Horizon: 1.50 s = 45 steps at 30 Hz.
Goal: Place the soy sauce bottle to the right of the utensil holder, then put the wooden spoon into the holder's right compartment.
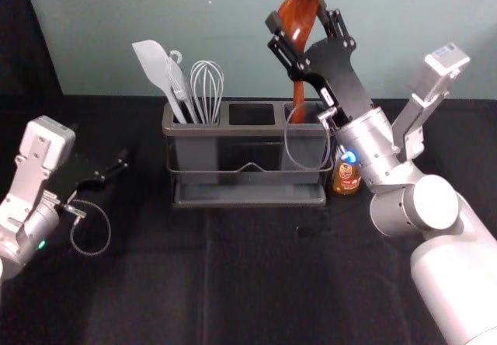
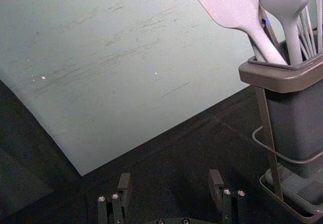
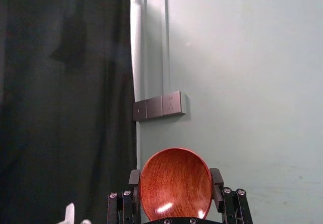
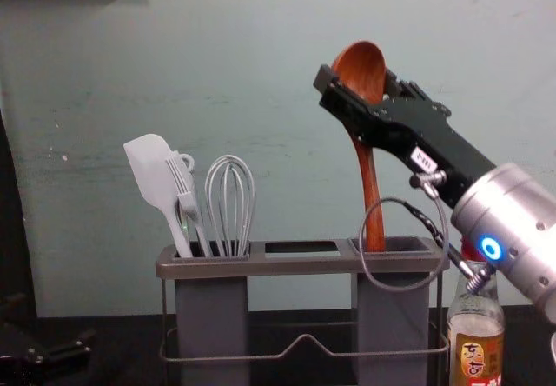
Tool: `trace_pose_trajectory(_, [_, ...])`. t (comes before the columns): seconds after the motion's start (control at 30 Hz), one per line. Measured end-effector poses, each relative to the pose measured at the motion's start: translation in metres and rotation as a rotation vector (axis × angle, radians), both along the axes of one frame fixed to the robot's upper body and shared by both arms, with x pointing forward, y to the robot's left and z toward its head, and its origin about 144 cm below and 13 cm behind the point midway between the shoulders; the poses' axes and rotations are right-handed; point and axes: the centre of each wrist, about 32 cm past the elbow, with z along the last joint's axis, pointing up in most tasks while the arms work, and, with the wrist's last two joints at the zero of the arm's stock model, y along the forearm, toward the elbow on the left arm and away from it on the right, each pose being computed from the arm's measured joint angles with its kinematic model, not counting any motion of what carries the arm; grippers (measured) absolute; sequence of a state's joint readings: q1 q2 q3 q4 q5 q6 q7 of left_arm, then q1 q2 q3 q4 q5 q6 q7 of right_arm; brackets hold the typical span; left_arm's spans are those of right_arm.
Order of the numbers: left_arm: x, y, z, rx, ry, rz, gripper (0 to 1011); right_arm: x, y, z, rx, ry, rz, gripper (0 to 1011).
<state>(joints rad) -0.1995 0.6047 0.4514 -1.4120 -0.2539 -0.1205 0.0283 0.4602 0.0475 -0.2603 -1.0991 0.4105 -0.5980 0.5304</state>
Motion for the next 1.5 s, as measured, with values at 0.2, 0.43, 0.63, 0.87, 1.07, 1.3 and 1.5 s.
trace_pose_trajectory(0.2, [0.000, 0.000, 0.000, 0.000, 0.000, 0.000, 1000, -0.003, -0.002, -0.009, -0.006, 0.013, -0.005, 837])
trace_pose_trajectory(0.43, [0.000, 0.000, 0.000, 0.000, 0.000, 0.000, 1000, -0.006, -0.001, -0.018, -0.008, 0.030, -0.005, 837])
trace_pose_trajectory(0.63, [0.000, 0.000, 0.000, 0.000, 0.000, 0.000, 1000, -0.009, -0.002, -0.026, -0.013, 0.046, -0.006, 837])
trace_pose_trajectory(0.87, [0.000, 0.000, 0.000, 0.000, 0.000, 0.000, 1000, -0.012, -0.003, -0.031, -0.017, 0.059, -0.007, 837])
trace_pose_trajectory(1.07, [0.000, 0.000, 0.000, 0.000, 0.000, 0.000, 1000, -0.014, -0.004, -0.034, -0.020, 0.068, -0.006, 837])
trace_pose_trajectory(1.3, [0.000, 0.000, 0.000, 0.000, 0.000, 0.000, 1000, -0.014, -0.004, -0.035, -0.024, 0.072, -0.001, 854])
trace_pose_trajectory(1.5, [0.000, 0.000, 0.000, 0.000, 0.000, 0.000, 1000, -0.015, -0.002, -0.032, -0.011, 0.067, 0.001, 980])
